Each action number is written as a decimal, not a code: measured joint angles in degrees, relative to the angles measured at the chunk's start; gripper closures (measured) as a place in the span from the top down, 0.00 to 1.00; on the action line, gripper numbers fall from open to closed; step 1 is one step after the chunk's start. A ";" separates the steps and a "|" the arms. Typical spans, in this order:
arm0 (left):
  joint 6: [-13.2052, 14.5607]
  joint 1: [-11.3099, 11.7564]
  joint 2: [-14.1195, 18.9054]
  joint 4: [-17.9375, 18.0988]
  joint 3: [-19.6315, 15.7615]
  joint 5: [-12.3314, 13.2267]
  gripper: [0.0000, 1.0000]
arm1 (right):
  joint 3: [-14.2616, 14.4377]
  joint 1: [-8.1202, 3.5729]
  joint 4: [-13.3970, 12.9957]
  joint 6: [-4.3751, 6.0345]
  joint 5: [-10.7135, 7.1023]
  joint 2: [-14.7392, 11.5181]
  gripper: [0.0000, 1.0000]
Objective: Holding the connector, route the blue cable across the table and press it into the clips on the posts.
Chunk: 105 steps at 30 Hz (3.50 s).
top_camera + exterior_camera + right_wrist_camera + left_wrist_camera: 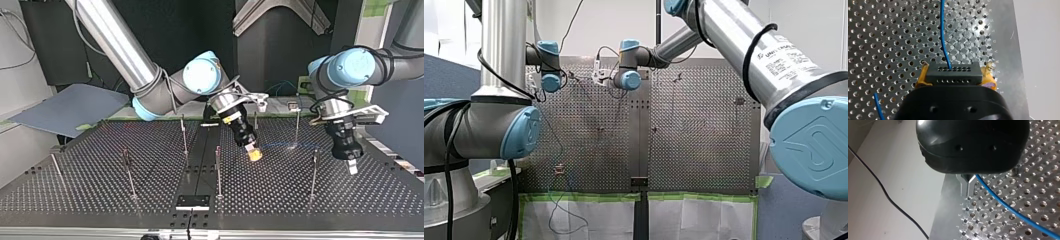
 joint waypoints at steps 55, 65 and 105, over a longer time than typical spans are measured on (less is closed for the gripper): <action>-4.47 -0.78 0.27 -14.17 -3.64 -1.80 1.00 | -2.75 -1.38 4.87 -0.17 2.87 0.66 0.00; -5.69 -1.93 4.98 -18.44 -6.60 -0.95 1.00 | -1.73 -1.82 4.93 -0.17 3.00 0.74 0.00; 11.52 -17.20 7.48 -15.28 -4.99 -4.32 1.00 | -0.58 -3.16 5.70 -0.15 4.51 1.52 0.00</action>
